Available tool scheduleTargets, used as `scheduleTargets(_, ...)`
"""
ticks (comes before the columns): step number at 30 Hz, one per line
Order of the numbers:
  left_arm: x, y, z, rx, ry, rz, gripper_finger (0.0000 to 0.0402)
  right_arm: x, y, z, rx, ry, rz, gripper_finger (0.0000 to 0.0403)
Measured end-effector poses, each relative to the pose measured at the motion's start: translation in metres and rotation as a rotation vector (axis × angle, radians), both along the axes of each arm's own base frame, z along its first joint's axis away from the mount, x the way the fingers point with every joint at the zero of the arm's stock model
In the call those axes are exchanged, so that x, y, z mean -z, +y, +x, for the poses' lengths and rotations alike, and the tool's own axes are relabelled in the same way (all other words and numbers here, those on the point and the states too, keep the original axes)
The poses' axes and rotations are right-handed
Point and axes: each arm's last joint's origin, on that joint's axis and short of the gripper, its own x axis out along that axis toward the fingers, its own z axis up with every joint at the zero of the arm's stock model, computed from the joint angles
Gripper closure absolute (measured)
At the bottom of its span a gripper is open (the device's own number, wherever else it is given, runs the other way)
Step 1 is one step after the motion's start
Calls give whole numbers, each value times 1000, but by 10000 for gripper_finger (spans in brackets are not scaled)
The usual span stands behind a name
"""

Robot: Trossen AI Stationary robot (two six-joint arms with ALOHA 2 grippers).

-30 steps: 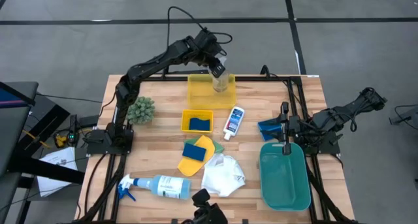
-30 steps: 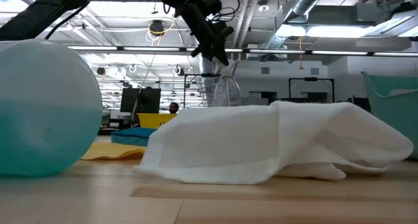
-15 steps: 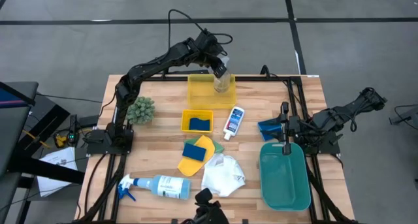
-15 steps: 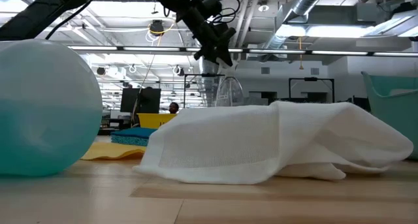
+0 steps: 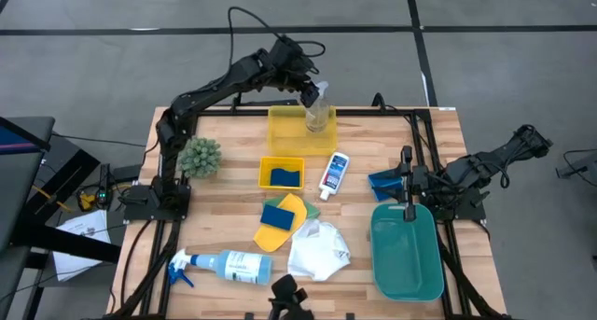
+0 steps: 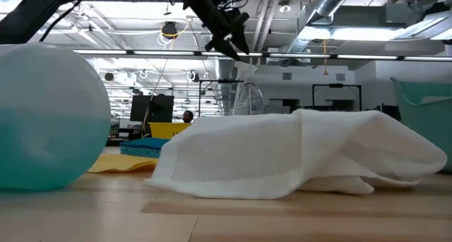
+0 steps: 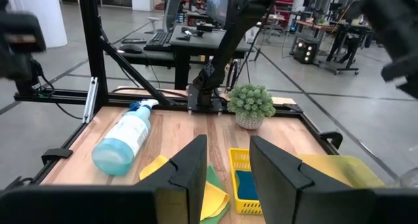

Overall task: Pick & Place Kitchen Items
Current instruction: Put the transparent spray bottle into the top yellow bin, then put the white cloth into the green bin

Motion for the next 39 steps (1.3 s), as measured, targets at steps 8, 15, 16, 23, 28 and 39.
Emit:
scheduleTargets(8, -39, -29, -34, 20, 23, -9, 144, 0, 0, 0, 1, 2, 9, 295)
scheduleTargets(15, -51, -69, -59, 97, 103, -32, 151, 0, 0, 0, 2, 3, 17, 295)
scheduleTargets(16, -50, -75, -62, 109, 112, -35, 151, 0, 0, 0, 2, 3, 17, 295)
scheduleTargets(23, -33, -117, -100, 167, 154, -63, 147, 0, 0, 0, 2, 3, 17, 295)
scheduleTargets(28, -11, -147, -132, 185, 115, -91, 151, 0, 0, 0, 2, 3, 17, 295)
scheduleTargets(39, 41, -204, -175, 350, -251, 1, 148, -1, 0, 0, 2, -7, 22, 295)
